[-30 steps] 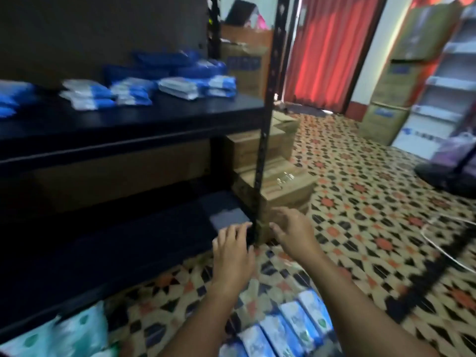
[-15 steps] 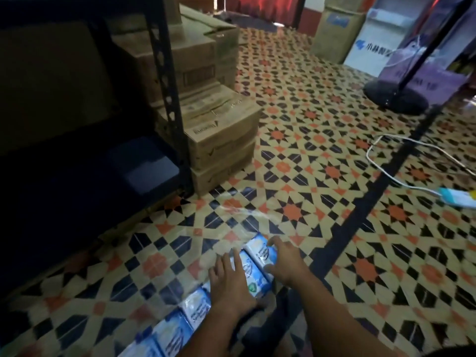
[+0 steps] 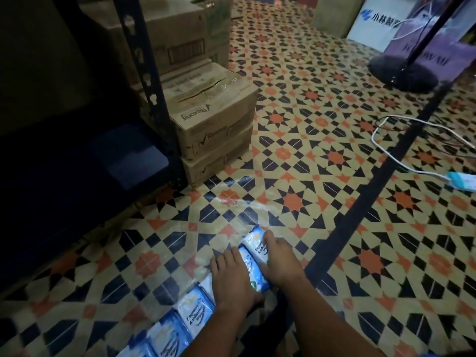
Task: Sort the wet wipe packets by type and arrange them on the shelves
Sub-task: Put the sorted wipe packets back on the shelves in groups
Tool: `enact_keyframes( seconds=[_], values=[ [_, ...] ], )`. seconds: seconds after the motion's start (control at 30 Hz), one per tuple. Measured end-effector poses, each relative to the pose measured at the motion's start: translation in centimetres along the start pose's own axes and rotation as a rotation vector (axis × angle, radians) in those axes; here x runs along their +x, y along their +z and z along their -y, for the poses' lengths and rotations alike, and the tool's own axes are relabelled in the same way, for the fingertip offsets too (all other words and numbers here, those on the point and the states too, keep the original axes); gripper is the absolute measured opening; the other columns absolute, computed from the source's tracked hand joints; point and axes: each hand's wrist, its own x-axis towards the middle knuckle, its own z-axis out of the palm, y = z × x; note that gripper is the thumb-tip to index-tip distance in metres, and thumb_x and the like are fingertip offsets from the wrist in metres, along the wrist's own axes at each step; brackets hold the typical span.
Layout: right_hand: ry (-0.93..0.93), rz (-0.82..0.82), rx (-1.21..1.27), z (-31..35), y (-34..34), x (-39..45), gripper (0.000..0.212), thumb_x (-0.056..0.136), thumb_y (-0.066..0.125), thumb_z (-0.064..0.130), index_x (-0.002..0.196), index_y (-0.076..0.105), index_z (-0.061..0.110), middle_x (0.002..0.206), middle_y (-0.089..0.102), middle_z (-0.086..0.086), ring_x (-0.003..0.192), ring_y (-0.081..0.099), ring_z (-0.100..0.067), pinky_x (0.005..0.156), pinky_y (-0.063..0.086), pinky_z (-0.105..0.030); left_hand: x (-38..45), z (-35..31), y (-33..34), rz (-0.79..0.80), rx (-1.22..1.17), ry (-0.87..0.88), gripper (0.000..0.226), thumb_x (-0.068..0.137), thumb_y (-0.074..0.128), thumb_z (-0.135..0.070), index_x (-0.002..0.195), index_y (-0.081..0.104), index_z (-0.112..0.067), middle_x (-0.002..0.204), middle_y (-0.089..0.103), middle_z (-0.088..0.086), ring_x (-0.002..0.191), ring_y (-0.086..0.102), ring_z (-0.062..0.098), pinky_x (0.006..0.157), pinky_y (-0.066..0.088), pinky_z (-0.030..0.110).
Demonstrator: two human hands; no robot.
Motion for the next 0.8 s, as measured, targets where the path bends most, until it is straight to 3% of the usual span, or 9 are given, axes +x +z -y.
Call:
enact_keyframes(
  seconds=[0.17, 0.23, 0.33, 0.6, 0.7, 0.8],
  values=[
    [0.067, -0.018, 0.005, -0.4, -0.3, -0.4, 0.065, 0.087, 0.063, 0.026, 0.140, 0.024, 0.022, 0.126, 0.048, -0.009, 0.119, 0.044, -0.029, 0.080, 0.045, -0.036, 0.1, 0.7, -0.5, -0.047, -0.054, 0.042, 0.127, 0.052, 0.053, -0.087, 0.149, 0.022, -0.013, 0.138, 0.039, 0.004, 0.131, 0.037, 0.025, 0.121, 0.010, 0.047],
    [0.071, -0.081, 0.038, -0.4, -0.9, -0.8, 0.058, 0.086, 0.064, 0.029, 0.131, 0.028, 0.022, 0.119, 0.051, -0.007, 0.112, 0.047, -0.029, 0.081, 0.050, -0.039, 0.2, 1.1, -1.2, -0.085, -0.095, 0.057, 0.129, 0.048, 0.044, -0.089, 0.151, 0.021, -0.015, 0.136, 0.039, 0.001, 0.131, 0.036, 0.024, 0.121, 0.007, 0.047],
    [0.028, -0.206, 0.112, 0.4, -2.4, -1.4, 0.048, 0.082, 0.066, 0.032, 0.114, 0.031, 0.025, 0.106, 0.054, -0.004, 0.099, 0.052, -0.027, 0.076, 0.053, -0.043, 0.5, 1.7, -3.0, -0.140, -0.143, 0.095, 0.131, 0.052, 0.051, -0.087, 0.154, 0.012, -0.015, 0.146, 0.033, 0.002, 0.138, 0.030, 0.024, 0.122, 0.007, 0.047],
    [-0.137, -0.400, 0.247, 7.2, -9.4, -3.3, 0.054, 0.071, 0.066, 0.045, 0.112, 0.032, 0.035, 0.095, 0.057, 0.004, 0.084, 0.058, -0.022, 0.065, 0.050, -0.038, -0.1, 5.1, -12.9, -0.310, -0.262, 0.116, 0.133, 0.052, 0.070, -0.081, 0.153, 0.007, -0.021, 0.138, 0.027, 0.001, 0.124, 0.041, 0.023, 0.103, 0.041, 0.039],
    [-0.196, -0.471, 0.309, 11.0, -12.2, -4.4, 0.053, 0.068, 0.067, 0.048, 0.109, 0.034, 0.039, 0.091, 0.058, 0.006, 0.078, 0.059, -0.020, 0.064, 0.054, -0.040, -1.0, 6.9, -17.4, -0.411, -0.204, 0.105, 0.136, 0.052, 0.067, -0.079, 0.157, 0.004, -0.019, 0.140, 0.027, 0.001, 0.123, 0.040, 0.024, 0.102, 0.039, 0.037],
    [-0.276, -0.548, 0.328, 15.2, -15.5, -6.0, 0.055, 0.069, 0.072, 0.046, 0.111, 0.038, 0.039, 0.098, 0.057, 0.006, 0.083, 0.059, -0.018, 0.065, 0.053, -0.037, -2.7, 8.7, -22.5, -0.532, -0.151, 0.104, 0.141, 0.049, 0.050, -0.089, 0.158, 0.003, -0.014, 0.138, 0.028, 0.001, 0.127, 0.031, 0.023, 0.108, 0.032, 0.036]
  ],
)
